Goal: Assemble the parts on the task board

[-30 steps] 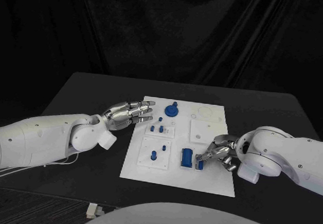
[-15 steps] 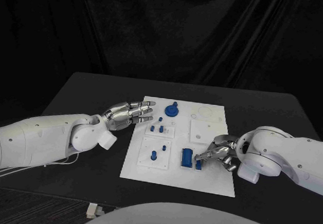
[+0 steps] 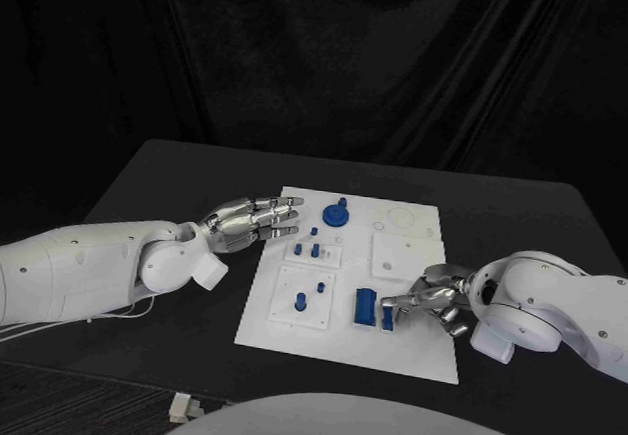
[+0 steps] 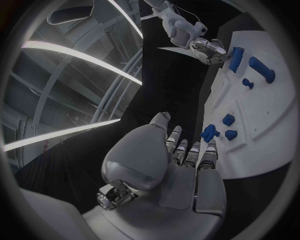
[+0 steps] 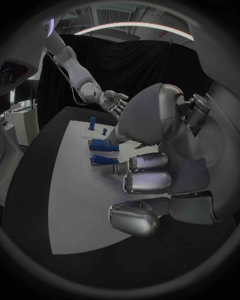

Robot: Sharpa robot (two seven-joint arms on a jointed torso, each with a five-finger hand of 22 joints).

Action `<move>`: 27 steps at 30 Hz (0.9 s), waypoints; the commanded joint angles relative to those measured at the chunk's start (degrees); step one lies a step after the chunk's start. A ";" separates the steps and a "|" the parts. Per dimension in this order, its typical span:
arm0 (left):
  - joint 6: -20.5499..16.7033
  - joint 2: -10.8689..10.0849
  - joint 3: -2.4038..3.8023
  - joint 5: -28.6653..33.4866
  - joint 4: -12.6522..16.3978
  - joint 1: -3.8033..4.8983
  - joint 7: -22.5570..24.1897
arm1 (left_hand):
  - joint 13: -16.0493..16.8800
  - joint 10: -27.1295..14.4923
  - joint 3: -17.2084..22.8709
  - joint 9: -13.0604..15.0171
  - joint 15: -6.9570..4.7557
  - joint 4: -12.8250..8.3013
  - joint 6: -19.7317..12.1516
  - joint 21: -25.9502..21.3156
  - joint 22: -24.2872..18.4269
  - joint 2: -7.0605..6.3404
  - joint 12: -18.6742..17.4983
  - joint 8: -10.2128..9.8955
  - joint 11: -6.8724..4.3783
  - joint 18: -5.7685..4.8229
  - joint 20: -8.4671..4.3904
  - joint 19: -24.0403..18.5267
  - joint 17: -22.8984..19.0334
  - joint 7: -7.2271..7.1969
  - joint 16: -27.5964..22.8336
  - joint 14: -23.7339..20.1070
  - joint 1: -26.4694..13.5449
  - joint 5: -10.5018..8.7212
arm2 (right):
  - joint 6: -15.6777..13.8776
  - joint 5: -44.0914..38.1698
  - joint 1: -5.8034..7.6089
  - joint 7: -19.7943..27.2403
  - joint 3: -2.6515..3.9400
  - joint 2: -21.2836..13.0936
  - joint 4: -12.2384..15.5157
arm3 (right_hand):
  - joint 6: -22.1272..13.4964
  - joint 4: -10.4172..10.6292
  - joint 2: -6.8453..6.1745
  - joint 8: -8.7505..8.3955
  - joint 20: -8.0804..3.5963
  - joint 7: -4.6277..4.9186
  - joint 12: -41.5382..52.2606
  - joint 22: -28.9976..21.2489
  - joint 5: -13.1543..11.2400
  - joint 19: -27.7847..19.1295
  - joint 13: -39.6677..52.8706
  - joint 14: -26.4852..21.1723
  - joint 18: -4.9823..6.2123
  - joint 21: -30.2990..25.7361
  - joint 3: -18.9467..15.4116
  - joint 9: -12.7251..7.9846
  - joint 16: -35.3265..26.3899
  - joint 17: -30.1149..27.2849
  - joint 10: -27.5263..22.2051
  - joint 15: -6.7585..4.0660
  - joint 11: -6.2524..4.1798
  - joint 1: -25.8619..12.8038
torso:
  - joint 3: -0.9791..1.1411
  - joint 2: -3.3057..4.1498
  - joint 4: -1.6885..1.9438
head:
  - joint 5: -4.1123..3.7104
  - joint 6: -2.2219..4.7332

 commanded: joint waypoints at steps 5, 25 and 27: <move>0.61 -0.11 0.05 0.22 0.11 -0.12 0.55 | 0.08 -0.07 0.34 0.07 0.19 -0.06 0.08 0.31 -0.07 0.47 0.31 0.37 0.37 0.93 0.44 0.10 0.09 0.19 0.35 0.01 0.15 0.31 | -6.22 -1.80 1.70 3.73 0.04 -2.62 3.04 | 2.46 3.01 1.72 3.72 -0.83 -1.30 0.15 9.24 3.45 0.57 15.10 3.88 0.44 1.89 -1.18 2.01 0.86 2.29 6.04 -1.19 -1.42 -0.07 | 0.01 -0.01 0.00 | -0.28 -0.01; 0.61 -0.18 0.05 0.22 0.18 -0.15 0.45 | 0.08 -0.06 0.36 0.07 0.18 -0.06 0.11 0.32 -0.04 0.46 0.33 0.39 0.37 0.93 0.45 0.12 0.09 0.19 0.37 0.03 0.14 0.31 | 1.88 -16.12 -0.98 0.64 0.02 -3.11 4.37 | 12.43 -2.95 0.31 58.47 -3.81 -5.80 0.15 9.46 0.90 0.82 15.10 3.99 0.23 2.92 -5.77 52.98 1.18 3.22 6.04 -4.35 -5.29 10.31 | 0.02 0.06 0.03 | -0.25 -0.01; 0.62 -0.19 0.05 0.22 0.17 -0.15 0.45 | 0.08 -0.06 0.36 0.07 0.18 -0.06 0.11 0.32 -0.04 0.46 0.33 0.39 0.37 0.93 0.45 0.12 0.09 0.19 0.37 0.03 0.14 0.31 | 1.88 -16.40 -1.20 0.60 0.02 -2.90 4.29 | 12.62 -2.95 0.32 58.67 -3.82 -5.82 0.15 9.47 0.91 0.83 15.10 3.99 0.22 2.96 -5.79 53.13 1.17 3.21 6.04 -4.36 -5.31 10.32 | 0.02 0.08 0.03 | -0.24 -0.01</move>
